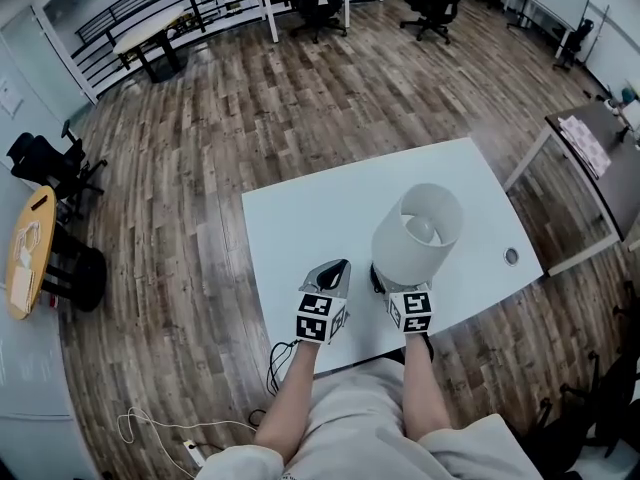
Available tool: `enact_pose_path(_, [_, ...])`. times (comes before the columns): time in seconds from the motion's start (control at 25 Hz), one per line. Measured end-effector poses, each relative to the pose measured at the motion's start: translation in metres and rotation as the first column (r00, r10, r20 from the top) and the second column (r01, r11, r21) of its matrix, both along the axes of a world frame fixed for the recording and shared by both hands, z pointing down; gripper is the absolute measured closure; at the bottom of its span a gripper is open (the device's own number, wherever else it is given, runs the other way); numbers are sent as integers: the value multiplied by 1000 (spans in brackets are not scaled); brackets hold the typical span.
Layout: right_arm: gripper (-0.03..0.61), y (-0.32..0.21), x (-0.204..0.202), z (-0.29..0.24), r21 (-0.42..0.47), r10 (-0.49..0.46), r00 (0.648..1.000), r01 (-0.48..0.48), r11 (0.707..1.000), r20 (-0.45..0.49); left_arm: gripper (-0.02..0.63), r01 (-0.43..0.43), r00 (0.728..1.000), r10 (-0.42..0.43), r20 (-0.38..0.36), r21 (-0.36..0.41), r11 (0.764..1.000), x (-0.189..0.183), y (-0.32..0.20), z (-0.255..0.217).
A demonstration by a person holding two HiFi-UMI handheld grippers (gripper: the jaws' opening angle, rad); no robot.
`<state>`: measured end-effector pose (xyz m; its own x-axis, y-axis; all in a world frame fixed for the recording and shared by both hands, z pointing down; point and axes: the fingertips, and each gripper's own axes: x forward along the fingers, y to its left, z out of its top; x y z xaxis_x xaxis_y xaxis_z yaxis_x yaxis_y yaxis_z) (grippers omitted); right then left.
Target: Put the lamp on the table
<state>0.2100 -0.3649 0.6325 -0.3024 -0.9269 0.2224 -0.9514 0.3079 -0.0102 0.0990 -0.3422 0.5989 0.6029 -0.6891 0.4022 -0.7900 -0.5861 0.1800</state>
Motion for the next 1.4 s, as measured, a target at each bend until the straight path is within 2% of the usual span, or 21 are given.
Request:
enact_pose_path(0.04, [196,-2,0,-5,15,6,1000,-6,1000,9,611,0,1000,0,2,-3,1000,0,0,2])
enact_pose_path(0.08, [225,-5,3,-9,28,21,1000,-22,999,16,611,1,1000,-1,2,-4,1000,1,0,3])
enact_pose_path(0.24, [391,-8,7,-14,65,52,999,-53,996,13,611,8,1000,-8,8,-6,1000,-1,-5,4])
enact_pose_path(0.4, [446,-7,17,-20,88,98,992,-106,991,84,611,15,1000,-15,14,-16,1000,-8,-7,6])
enact_pose_path(0.68, [492,-8,19,-35,123,119,988,-130,984,95,611,-7,1000,7,13,-10,1000,-10,-2,6])
enact_pose_path(0.8, [499,-10,20,-41,140,118,990,-128,982,80,611,-13,1000,13,7,6,1000,-8,-8,0])
enact_pose_path(0.96, [505,-8,18,-41,144,117,991,-124,982,60,611,-21,1000,21,12,-9,1000,-6,-7,5])
enact_pose_path(1.04, [494,-6,17,-39,140,99,993,-106,984,58,611,-29,999,29,16,-13,1000,-5,-4,7])
enact_pose_path(1.12, [449,-5,15,-36,136,61,997,-68,988,57,611,-28,999,29,14,-12,1000,-5,-4,6])
enact_pose_path(1.16, [408,-3,13,-31,127,39,997,-46,991,60,611,-26,1000,26,13,-11,1000,-5,-4,7])
enact_pose_path(1.2, [307,-2,11,-23,110,17,998,-24,994,61,611,-24,1000,25,14,-11,1000,-6,-5,7])
enact_pose_path(1.28, [212,4,8,0,54,-16,998,13,998,61,611,-22,1000,22,18,-13,1000,-7,-6,10])
enact_pose_path(1.32, [178,6,5,13,20,-26,998,25,999,63,611,-20,1000,20,19,-15,1000,-9,-7,11])
enact_pose_path(1.4, [161,9,0,39,-44,-38,997,41,998,61,611,-15,1000,16,21,-22,1000,-11,-8,14])
